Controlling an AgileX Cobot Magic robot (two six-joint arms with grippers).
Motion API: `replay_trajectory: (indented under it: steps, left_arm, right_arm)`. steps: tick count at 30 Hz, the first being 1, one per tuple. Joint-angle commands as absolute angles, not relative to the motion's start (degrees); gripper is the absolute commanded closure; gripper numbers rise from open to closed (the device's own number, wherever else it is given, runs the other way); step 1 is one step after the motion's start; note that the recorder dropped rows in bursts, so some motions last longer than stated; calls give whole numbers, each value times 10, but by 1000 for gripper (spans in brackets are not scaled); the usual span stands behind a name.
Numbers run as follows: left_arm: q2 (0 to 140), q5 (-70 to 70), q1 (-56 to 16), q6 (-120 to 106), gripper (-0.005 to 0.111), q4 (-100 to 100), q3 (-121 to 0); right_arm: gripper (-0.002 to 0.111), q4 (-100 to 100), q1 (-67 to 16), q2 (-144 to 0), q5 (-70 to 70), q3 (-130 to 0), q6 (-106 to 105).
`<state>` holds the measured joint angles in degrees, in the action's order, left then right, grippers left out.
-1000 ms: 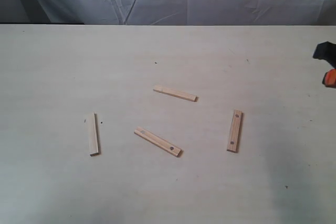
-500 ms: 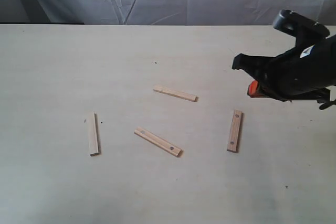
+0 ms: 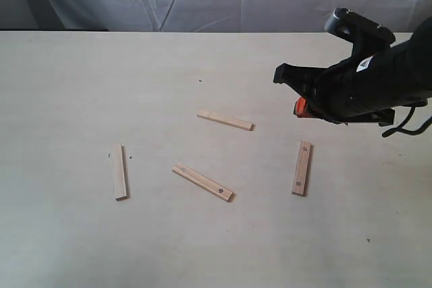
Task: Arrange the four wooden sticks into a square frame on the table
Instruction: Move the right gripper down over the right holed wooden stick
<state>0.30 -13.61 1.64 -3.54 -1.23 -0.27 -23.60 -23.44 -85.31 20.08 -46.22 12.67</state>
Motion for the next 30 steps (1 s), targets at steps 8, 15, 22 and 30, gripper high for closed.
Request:
replay_trajectory:
  steps: [8, 15, 22, 30]
  left_arm:
    - [0, -136, 17, -36, 107, -13, 0]
    - [0, -136, 17, -36, 107, -13, 0]
    - [0, -136, 17, -36, 107, -13, 0]
    - [0, -136, 17, -36, 107, -13, 0]
  right_arm:
    - [109, -235, -252, -861, 241, -520, 141]
    - [109, -156, -314, -959, 284, -610, 215]
    - [109, -135, -334, -1062, 311, -677, 270]
    - [109, -120, -378, -1147, 351, -770, 287]
